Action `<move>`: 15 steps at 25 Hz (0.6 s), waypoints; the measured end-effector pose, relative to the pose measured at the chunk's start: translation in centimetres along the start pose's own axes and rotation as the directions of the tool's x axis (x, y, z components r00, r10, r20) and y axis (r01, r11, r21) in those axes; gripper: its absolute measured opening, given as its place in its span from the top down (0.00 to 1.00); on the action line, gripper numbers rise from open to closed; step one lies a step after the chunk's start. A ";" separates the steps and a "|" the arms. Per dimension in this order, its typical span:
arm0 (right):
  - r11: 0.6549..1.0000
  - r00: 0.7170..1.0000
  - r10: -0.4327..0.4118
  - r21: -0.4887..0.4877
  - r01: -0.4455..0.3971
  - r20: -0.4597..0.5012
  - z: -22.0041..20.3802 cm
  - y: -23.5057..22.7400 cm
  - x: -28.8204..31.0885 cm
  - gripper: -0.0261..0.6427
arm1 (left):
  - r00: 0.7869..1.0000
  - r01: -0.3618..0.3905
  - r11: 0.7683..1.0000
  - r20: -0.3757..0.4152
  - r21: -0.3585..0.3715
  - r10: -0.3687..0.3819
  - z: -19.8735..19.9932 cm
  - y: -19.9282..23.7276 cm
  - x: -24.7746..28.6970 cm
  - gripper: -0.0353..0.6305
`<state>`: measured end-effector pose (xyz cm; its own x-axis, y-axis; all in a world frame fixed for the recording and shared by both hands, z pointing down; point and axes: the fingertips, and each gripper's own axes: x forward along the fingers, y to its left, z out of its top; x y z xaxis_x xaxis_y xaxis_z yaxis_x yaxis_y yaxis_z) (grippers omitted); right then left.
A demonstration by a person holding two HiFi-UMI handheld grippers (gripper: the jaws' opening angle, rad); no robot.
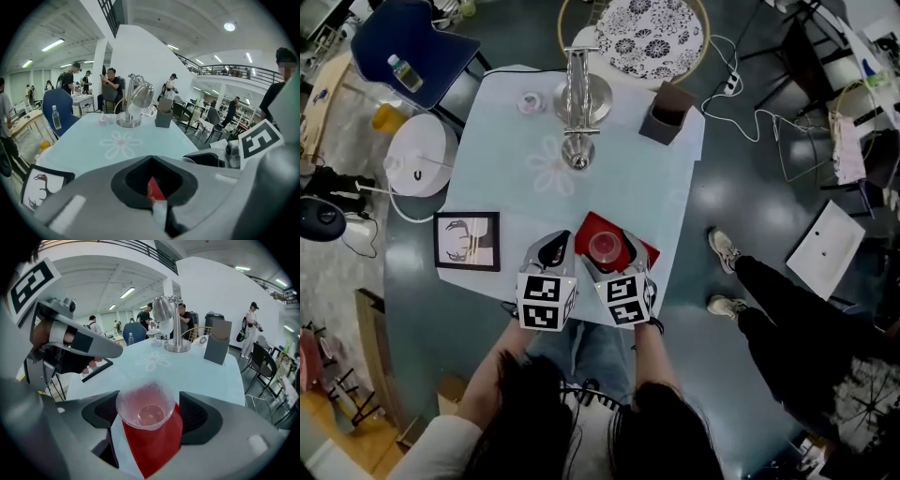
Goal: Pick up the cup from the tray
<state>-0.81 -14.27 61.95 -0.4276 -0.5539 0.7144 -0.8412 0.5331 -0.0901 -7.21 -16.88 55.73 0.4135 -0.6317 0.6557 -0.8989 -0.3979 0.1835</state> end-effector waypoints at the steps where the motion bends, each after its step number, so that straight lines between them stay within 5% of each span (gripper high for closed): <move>1: 1.000 1.000 0.000 -0.004 0.000 0.003 0.1 0.1 0.1 0.36 | 1.000 -0.004 1.000 -0.001 -0.005 0.004 -0.1 0.1 0.1 0.95; 15: 0.999 1.000 0.004 -0.038 -0.003 0.025 0.8 0.6 -1.0 0.44 | 1.000 -0.015 0.999 -0.006 -0.028 0.015 -0.3 0.6 0.7 0.95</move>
<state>-1.15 -13.94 60.60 -0.4391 -0.5673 0.6967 -0.8267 0.5588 -0.0660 -7.54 -17.35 56.49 0.3995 -0.6337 0.6624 -0.9086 -0.3696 0.1943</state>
